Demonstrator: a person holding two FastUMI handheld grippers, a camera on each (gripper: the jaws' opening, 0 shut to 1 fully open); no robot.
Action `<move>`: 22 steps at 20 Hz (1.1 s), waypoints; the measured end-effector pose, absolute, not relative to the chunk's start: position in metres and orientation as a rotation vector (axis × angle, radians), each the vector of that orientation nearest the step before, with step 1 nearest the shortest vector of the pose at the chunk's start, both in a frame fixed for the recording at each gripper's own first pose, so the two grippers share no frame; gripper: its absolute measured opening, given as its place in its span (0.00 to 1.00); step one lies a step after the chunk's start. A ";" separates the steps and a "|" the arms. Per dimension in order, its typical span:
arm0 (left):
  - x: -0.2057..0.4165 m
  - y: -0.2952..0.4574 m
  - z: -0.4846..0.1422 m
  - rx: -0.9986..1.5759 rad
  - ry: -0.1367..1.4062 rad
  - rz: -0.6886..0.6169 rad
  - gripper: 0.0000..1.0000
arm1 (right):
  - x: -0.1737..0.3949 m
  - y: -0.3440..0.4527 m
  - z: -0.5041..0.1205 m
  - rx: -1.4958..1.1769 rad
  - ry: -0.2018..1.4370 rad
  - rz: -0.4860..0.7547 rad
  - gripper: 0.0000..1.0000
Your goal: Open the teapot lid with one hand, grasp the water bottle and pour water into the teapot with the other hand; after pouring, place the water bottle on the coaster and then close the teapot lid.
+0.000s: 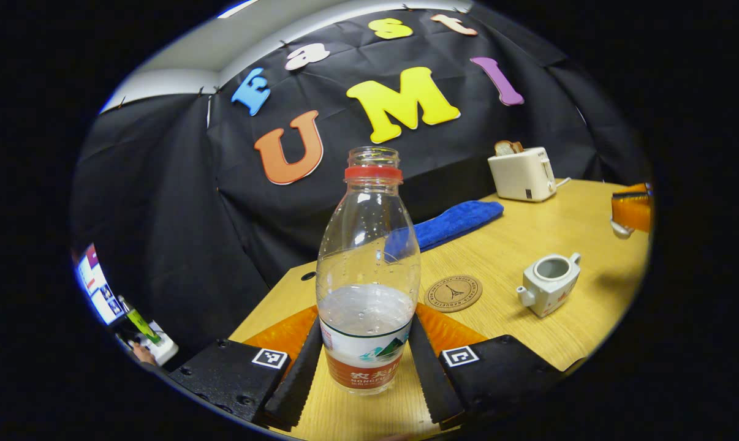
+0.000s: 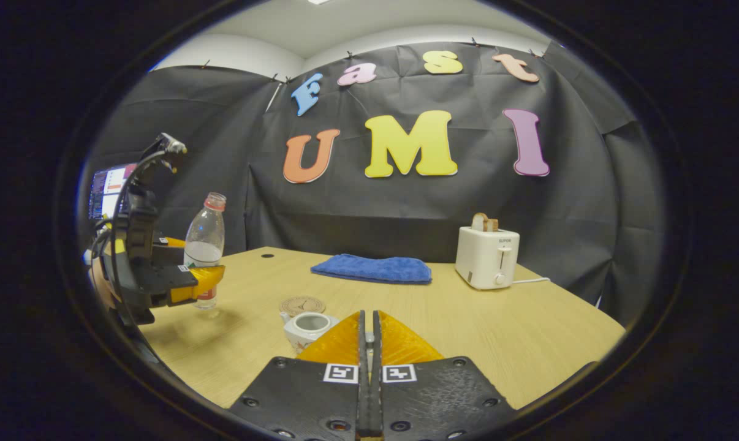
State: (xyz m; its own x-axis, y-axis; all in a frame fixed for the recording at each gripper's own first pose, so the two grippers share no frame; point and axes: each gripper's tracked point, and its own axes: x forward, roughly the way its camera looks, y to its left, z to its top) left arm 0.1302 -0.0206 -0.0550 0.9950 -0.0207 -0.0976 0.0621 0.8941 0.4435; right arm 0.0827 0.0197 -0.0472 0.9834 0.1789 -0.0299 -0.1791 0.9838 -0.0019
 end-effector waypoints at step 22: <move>0.128 -0.056 -0.073 1.529 0.217 -0.073 0.75 | 0.078 -0.032 -0.061 0.013 0.047 0.101 0.00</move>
